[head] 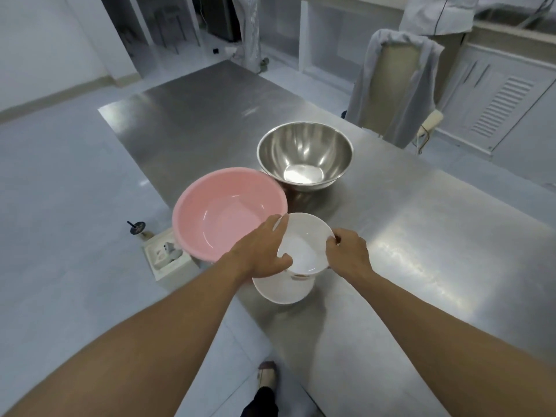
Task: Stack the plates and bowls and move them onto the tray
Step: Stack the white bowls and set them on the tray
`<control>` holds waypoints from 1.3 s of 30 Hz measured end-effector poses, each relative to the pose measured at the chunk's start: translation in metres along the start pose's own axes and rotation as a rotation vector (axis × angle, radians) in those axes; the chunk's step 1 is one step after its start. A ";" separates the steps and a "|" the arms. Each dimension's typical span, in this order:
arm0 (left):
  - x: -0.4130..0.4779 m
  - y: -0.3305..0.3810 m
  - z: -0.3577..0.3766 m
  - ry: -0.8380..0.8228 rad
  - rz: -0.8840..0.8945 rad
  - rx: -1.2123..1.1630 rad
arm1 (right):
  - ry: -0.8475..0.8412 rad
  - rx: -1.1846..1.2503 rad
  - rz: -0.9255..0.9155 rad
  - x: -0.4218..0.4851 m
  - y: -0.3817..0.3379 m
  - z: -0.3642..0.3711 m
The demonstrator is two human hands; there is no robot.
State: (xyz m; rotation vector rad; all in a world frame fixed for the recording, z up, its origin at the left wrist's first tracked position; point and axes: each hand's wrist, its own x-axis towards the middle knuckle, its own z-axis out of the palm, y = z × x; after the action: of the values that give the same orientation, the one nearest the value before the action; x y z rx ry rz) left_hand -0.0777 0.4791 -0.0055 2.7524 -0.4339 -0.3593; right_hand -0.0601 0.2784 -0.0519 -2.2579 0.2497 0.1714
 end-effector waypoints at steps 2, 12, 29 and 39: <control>-0.006 0.001 0.006 0.000 -0.010 -0.002 | -0.015 -0.021 -0.006 -0.003 0.004 0.002; -0.022 -0.002 0.034 0.010 -0.040 -0.009 | -0.029 -0.083 -0.024 -0.017 0.019 0.014; -0.030 -0.004 0.040 0.017 -0.047 -0.255 | -0.026 -0.159 -0.090 -0.024 0.016 0.009; -0.043 -0.009 0.046 -0.037 -0.095 -0.337 | -0.098 -0.143 -0.118 -0.029 0.013 0.011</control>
State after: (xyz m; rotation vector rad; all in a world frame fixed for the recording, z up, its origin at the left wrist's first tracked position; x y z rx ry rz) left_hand -0.1282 0.4893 -0.0422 2.4448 -0.2269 -0.4615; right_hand -0.0918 0.2819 -0.0625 -2.3902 0.0537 0.2429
